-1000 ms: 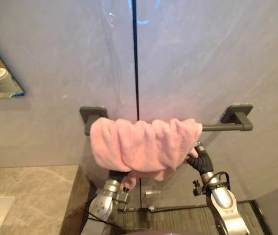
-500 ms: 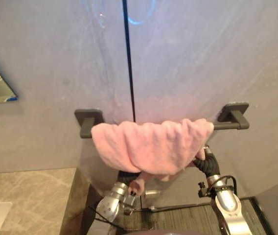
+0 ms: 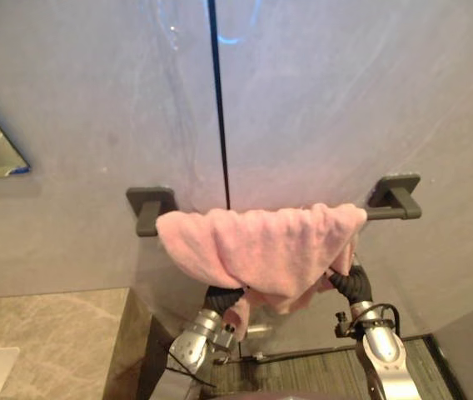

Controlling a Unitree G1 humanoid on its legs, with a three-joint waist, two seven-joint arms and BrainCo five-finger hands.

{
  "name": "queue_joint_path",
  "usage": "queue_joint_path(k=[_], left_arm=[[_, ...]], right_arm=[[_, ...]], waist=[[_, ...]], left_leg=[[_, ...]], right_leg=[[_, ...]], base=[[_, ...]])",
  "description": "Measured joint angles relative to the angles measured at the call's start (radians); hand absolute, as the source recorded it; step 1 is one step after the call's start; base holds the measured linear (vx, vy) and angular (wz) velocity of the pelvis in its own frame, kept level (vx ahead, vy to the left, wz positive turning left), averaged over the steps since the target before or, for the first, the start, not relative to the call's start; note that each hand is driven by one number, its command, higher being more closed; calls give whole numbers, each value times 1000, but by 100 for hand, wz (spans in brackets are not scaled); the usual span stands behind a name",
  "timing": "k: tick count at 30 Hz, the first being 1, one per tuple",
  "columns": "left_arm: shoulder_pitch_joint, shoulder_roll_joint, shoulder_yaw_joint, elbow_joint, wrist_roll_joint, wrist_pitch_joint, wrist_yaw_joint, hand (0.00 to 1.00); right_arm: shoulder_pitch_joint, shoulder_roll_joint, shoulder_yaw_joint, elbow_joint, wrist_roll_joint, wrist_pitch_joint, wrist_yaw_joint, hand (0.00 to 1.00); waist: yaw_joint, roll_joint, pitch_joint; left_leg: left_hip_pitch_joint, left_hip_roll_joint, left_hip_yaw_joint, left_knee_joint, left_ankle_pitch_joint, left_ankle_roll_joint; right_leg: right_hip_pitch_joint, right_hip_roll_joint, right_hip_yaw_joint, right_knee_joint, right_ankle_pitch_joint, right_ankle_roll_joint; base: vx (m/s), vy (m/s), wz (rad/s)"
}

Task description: Organize washtable

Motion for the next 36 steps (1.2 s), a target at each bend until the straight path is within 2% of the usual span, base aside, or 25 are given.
queue_joint_path(k=[11, 25, 26, 29, 30, 34, 36], left_arm=[[-7, -17, -12, 48, -13, 0, 1, 100], [-28, -14, -13, 107, -22, 1, 4, 100], [-28, -14, -14, 107, -22, 1, 4, 0], [-29, 0, -14, 108, -22, 1, 7, 0], [-30, 3, -14, 108, -22, 1, 8, 0], [-32, 14, -14, 108, -22, 1, 16, 0], [-30, 13, -18, 108, -22, 1, 21, 0]], right_arm=[[-22, 34, -15, 66, -38, -21, -35, 100], [-31, 39, -16, 129, -59, -28, -39, 100], [-32, 39, -16, 130, -59, -28, -39, 100], [-43, 39, -16, 161, -61, -31, -39, 100], [-46, 39, -16, 169, -64, -31, -39, 0], [-49, 41, -26, 222, -66, -28, -41, 0], [-46, 38, -33, 245, -66, -12, -50, 0]], waist=[[0, -5, 0], [-5, -14, 1], [-5, -14, 1], [-7, -14, 1], [-8, -14, 1], [-7, -16, 0], [-5, -14, 0]], left_leg=[[0, -2, -1, 0, 2, 3], [3, -2, -1, -2, -1, -1], [3, -2, -1, -2, -1, -1], [3, -2, 0, -2, 0, -1], [3, -2, 0, -2, 0, -2], [1, -1, 0, -3, 0, -2], [0, -1, 1, -7, 0, -2]], right_leg=[[-3, -2, 1, 10, -6, 0], [-7, -4, 0, 25, -10, -5], [-7, -4, 0, 25, -10, -5], [-7, -1, 0, 24, -9, -6], [-8, 1, 0, 23, -9, -6], [-7, -2, 2, 15, -9, -5], [-11, -2, 2, 16, -10, -5]], base=[[-10, -1, 0], [0, 0, 0], [0, 0, 0], [0, 0, 0], [0, 0, 0], [0, 0, 0], [0, 0, 0]])
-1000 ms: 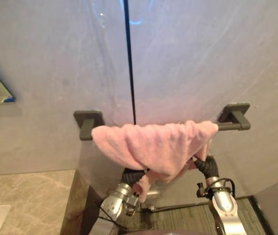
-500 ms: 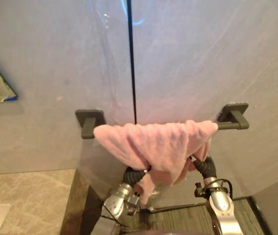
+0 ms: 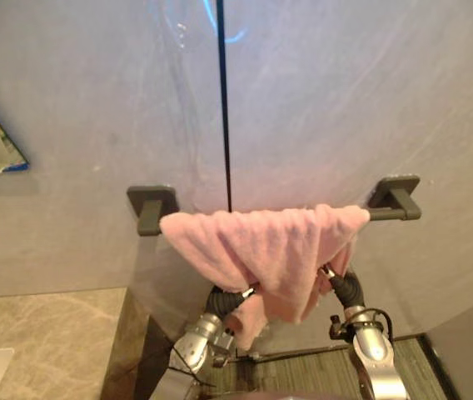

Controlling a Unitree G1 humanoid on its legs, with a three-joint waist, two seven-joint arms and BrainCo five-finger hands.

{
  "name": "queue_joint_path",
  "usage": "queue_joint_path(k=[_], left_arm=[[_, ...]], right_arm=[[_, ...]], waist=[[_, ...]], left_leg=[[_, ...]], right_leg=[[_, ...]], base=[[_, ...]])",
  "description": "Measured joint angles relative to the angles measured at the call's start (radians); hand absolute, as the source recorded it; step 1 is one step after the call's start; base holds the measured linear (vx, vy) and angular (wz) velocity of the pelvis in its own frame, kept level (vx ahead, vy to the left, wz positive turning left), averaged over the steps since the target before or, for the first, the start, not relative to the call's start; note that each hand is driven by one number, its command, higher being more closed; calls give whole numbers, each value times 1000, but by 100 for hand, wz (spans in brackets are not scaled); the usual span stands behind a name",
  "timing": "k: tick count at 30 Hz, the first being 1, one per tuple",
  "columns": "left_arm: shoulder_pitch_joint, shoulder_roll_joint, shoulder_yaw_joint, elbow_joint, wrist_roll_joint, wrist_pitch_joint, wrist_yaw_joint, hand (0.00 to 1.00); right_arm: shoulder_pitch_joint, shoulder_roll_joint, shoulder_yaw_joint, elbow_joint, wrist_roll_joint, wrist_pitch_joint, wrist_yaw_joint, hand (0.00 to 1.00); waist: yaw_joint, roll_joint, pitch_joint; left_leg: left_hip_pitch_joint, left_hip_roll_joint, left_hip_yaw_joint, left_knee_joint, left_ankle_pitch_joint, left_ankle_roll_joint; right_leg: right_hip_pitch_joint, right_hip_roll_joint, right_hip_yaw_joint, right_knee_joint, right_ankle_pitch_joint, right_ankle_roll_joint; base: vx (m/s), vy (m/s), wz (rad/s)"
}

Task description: Organize washtable

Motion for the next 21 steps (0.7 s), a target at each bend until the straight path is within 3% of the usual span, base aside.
queue_joint_path(k=[9, 15, 21], left_arm=[[62, -18, 21, -60, -51, 0, 2, 0], [170, -84, 138, -119, -128, 1, 8, 0], [233, -87, 261, -151, -184, 6, 49, 0]], right_arm=[[77, 35, -67, 14, 40, 64, -35, 0], [248, 126, -113, -228, 80, 63, -77, 0], [317, 155, -230, -357, 118, 61, -158, 0]], waist=[[6, 5, 19], [13, 6, 26], [29, 6, 23]], left_leg=[[2, 2, 0, 10, 3, 6], [3, 15, 25, 51, -32, 0], [3, 22, 24, 90, -63, -8]], right_leg=[[7, 1, 0, 9, 0, -4], [10, 2, -6, 56, -34, -10], [5, -3, -26, 115, -79, -14]], base=[[0, 0, 0], [0, -4, -1], [6, -22, 5]])
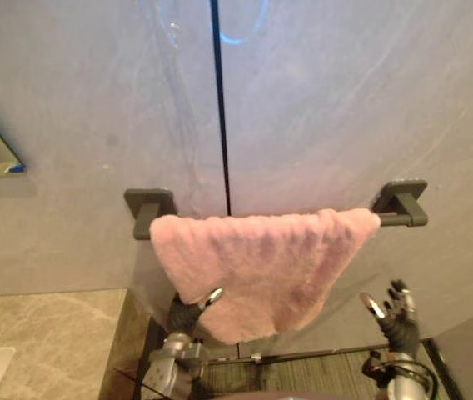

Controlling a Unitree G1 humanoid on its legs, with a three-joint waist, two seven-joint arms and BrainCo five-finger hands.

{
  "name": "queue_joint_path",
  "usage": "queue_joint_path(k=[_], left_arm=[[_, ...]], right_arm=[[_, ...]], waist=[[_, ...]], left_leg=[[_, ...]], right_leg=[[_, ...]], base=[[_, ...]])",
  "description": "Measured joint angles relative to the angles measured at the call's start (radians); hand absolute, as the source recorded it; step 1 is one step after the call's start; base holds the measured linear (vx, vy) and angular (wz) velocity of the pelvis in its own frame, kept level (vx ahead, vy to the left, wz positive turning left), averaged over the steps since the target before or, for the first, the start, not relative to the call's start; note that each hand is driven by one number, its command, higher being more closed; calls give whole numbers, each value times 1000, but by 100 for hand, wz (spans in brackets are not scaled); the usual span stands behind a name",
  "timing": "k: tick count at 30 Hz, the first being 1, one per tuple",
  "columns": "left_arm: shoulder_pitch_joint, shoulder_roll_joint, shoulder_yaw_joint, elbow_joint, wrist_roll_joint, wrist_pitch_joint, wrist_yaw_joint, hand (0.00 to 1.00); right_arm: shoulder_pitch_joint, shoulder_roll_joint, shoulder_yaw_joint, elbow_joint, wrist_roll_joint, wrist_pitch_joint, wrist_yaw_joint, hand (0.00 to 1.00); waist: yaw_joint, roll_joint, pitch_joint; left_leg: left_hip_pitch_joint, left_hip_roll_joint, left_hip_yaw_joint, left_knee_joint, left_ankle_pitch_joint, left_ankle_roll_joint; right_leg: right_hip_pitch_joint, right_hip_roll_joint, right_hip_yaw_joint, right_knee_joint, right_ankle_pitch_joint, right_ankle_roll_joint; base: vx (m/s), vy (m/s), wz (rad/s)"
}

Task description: Organize washtable

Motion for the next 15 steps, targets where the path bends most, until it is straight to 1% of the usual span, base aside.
queue_joint_path(k=[3, 6, 8, 9, 10, 12, 13, 14, 15], left_arm=[[28, -2, 53, -41, -13, 0, 7, 0], [43, -3, 105, -90, -13, -2, 31, 0], [47, -2, 170, -151, -13, -12, 65, 0], [47, -2, 185, -172, -13, -13, 71, 0], [47, -1, 213, -220, -12, -22, 86, 0], [46, 0, 239, -305, -9, -48, 110, 0], [46, -1, 252, -368, -8, -70, 117, 0], [45, -1, 256, -402, -6, -79, 126, 0], [39, -1, 258, -467, 13, -101, 149, 0]], right_arm=[[-1, 1, -49, -58, -1, -1, -29, 0], [-4, 2, -90, -123, -6, -1, -61, 0], [-6, 3, -132, -210, -17, -2, -94, 0], [-9, 3, -142, -234, -25, -2, -99, 0], [-16, 3, -159, -289, -41, -2, -112, 0], [-39, 1, -168, -368, -44, -21, -117, 0], [-55, 0, -158, -416, -51, -43, -117, 0], [-66, -1, -151, -441, -52, -49, -117, 0], [-90, -2, -129, -484, -54, -68, -111, 0]], waist=[[1, 4, -14], [3, 7, -26], [6, 7, -32], [6, 6, -33], [6, 7, -35], [5, 7, -45], [5, 5, -57], [5, 2, -62], [5, 7, -73]], left_leg=[[-1, 2, 1, 30, -15, 1], [-3, 2, 2, 52, -29, -2], [-3, 3, 2, 67, -39, -3], [-3, 3, 2, 73, -42, -3], [-6, 6, 2, 82, -49, -4], [-9, 8, 2, 94, -58, -6], [-8, 8, 2, 96, -60, -6], [-8, 9, 2, 96, -60, -6], [-7, 9, 2, 95, -60, -7]], right_leg=[[0, -5, -3, 28, -22, 1], [0, -9, -6, 50, -39, 3], [0, -12, -12, 67, -52, 3], [0, -12, -13, 70, -55, 3], [1, -12, -14, 75, -59, 3], [0, -12, -15, 83, -67, 4], [-1, -12, -15, 87, -71, 3], [-3, -11, -15, 87, -71, 2], [-5, -11, -15, 87, -72, 1]], base=[[38, -7, 4], [34, 3, 5], [26, -7, 5], [0, 0, 0], [0, 0, 0], [0, 0, 0], [0, 0, 0], [0, 0, 0], [0, 0, 0]])
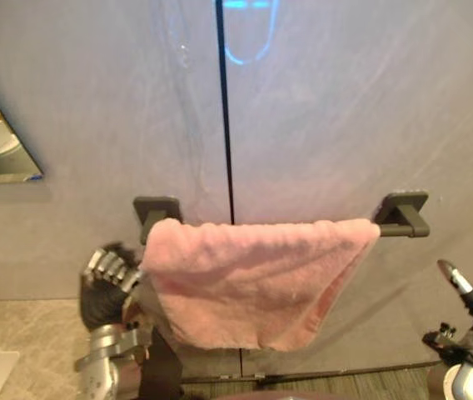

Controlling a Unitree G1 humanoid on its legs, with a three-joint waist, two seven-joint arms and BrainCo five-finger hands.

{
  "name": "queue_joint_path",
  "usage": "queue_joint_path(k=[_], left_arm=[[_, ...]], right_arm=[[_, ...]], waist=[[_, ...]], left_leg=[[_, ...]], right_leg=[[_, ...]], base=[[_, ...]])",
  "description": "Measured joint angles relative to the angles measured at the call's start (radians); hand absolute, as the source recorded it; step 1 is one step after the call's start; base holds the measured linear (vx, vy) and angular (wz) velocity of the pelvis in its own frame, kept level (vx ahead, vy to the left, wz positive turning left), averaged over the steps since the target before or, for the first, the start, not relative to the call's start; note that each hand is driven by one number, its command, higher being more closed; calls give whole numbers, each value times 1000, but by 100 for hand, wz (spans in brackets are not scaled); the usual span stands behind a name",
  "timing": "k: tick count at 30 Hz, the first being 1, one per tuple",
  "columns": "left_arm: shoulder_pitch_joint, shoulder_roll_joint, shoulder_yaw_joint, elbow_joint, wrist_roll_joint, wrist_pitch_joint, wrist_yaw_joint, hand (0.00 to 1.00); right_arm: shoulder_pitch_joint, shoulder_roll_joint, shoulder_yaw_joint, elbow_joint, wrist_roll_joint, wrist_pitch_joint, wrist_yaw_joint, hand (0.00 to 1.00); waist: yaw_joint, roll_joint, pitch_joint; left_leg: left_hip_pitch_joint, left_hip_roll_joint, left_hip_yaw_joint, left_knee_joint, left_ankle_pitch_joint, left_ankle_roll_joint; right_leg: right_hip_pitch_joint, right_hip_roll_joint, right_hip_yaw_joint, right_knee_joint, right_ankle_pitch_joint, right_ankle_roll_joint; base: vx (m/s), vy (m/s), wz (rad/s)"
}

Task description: Organize washtable

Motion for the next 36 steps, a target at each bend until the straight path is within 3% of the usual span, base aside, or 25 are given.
queue_joint_path(k=[4, 6, 12, 15, 17, 19, 21, 25, 29, 36], left_arm=[[-62, -2, 4, -166, 28, -69, 45, 0], [-88, -3, 24, -186, 42, -88, 44, 0], [-152, 2, 46, -197, 32, -97, 32, 0], [-200, 58, 15, -212, -31, -106, -11, 0], [-256, 129, -76, -236, -129, -108, -93, 0], [-281, 155, -132, -244, -168, -109, -136, 0], [-314, 206, -237, -250, -240, -104, -222, 0], [-349, 282, -331, -249, -346, -82, -324, 0], [-352, 354, -403, -249, -399, -74, -381, 0], [-389, 501, -556, -224, -494, -19, -465, 0]], right_arm=[[-116, -36, 72, -82, -27, -52, 41, 0], [-158, -71, 85, -82, -26, -54, 71, 0], [-213, -157, 113, -82, 20, -74, 164, 0], [-260, -231, 200, -82, 138, -93, 224, 0], [-268, -297, 280, -81, 235, -107, 305, 0], [-269, -321, 312, -81, 277, -110, 336, 0], [-268, -375, 375, -79, 340, -108, 394, 0], [-265, -460, 438, -78, 413, -104, 462, 0], [-253, -536, 495, -68, 468, -84, 509, 0], [-247, -686, 597, -44, 536, -67, 568, 0]], waist=[[-2, 2, -8], [-2, 4, -11], [-6, 22, -9], [-16, 22, -8], [-23, 19, -5], [-24, 20, -5], [-28, 25, 5], [-33, 27, 15], [-32, 25, 19], [-32, 11, 42]], left_leg=[[10, -3, -3, -4, 0, 0], [15, -5, -10, -6, 1, 1], [21, -13, -29, -21, 3, 4], [26, -15, -35, -22, 6, 8], [42, -21, -52, -39, 13, 13], [46, -25, -57, -46, 17, 15], [55, -27, -56, -53, 20, 17], [62, -28, -56, -62, 19, 17], [81, -27, -56, -74, 19, 17], [92, -28, -52, -76, 19, 17]], right_leg=[[7, 2, 13, -3, 1, -1], [12, 2, 15, -10, 6, 1], [44, 4, 13, -72, 36, 6], [58, 4, 9, -90, 42, 8], [78, 1, -5, -101, 43, 8], [79, 0, -10, -106, 43, 8], [86, 0, -10, -108, 45, 11], [98, 0, -9, -118, 46, 12], [114, 1, -9, -125, 46, 12], [121, 1, -5, -125, 46, 12]], base=[[-2, 1, -1], [0, 0, 0], [-8, 17, 2], [16, 7, 5], [30, 1, 18], [13, 1, 10], [0, 0, 0], [-37, -3, -2], [-8, -4, 0], [-31, -10, -1]])
